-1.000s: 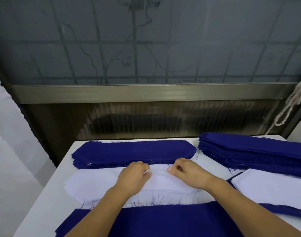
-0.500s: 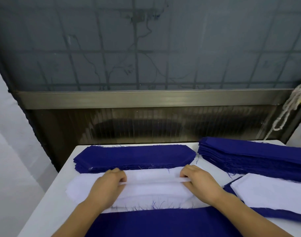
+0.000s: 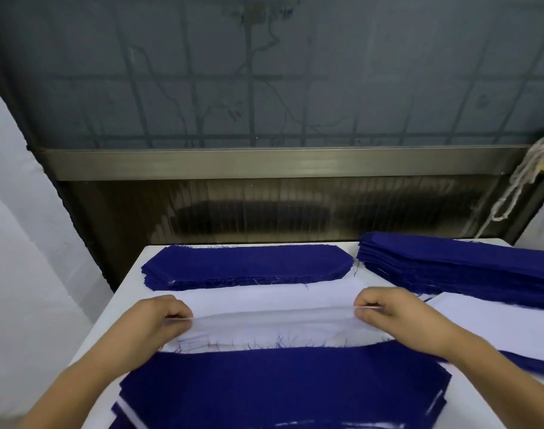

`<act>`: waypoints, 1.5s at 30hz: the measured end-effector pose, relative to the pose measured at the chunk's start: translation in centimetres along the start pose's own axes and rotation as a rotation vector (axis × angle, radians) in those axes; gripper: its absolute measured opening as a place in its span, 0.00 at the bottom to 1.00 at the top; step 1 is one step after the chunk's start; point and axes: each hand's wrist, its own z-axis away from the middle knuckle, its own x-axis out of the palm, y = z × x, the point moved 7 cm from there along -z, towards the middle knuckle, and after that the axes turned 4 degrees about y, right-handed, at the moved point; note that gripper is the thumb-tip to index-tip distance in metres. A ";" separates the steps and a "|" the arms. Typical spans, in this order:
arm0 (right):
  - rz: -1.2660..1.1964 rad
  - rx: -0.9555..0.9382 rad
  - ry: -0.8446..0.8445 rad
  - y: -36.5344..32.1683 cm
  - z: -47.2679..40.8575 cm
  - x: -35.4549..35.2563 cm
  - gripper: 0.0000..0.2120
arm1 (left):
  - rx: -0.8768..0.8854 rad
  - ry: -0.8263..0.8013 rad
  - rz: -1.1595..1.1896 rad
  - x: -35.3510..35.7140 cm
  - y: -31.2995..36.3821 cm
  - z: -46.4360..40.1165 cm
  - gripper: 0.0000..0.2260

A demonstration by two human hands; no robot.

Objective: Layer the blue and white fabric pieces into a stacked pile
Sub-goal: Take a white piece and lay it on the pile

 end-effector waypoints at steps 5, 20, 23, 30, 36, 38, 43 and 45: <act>0.274 -0.359 0.370 -2.4 5.2 -1.7 0.07 | 0.227 0.161 -0.047 -1.4 2.6 3.3 0.10; 0.332 -0.390 0.224 -0.9 10.9 3.1 0.13 | 0.392 -0.051 -0.176 2.7 2.7 8.9 0.08; 0.378 -0.364 0.282 -0.3 10.7 2.2 0.11 | 0.392 0.011 -0.194 2.4 2.4 9.2 0.08; 0.401 -0.206 0.291 0.0 5.8 1.2 0.07 | 0.319 0.068 -0.193 2.9 3.4 4.9 0.10; 0.261 -0.107 0.146 0.4 -3.2 4.0 0.06 | 0.227 0.047 -0.121 7.4 6.7 -2.8 0.08; 0.250 -0.067 0.068 1.0 -5.1 4.9 0.06 | 0.210 0.021 -0.048 8.6 8.0 -4.8 0.08; 0.207 -0.051 0.017 2.4 -6.3 5.9 0.04 | 0.097 -0.086 0.132 10.4 8.3 -6.6 0.03; 0.204 -0.042 0.028 2.5 -6.6 6.0 0.03 | 0.088 -0.096 0.129 10.7 8.1 -6.8 0.05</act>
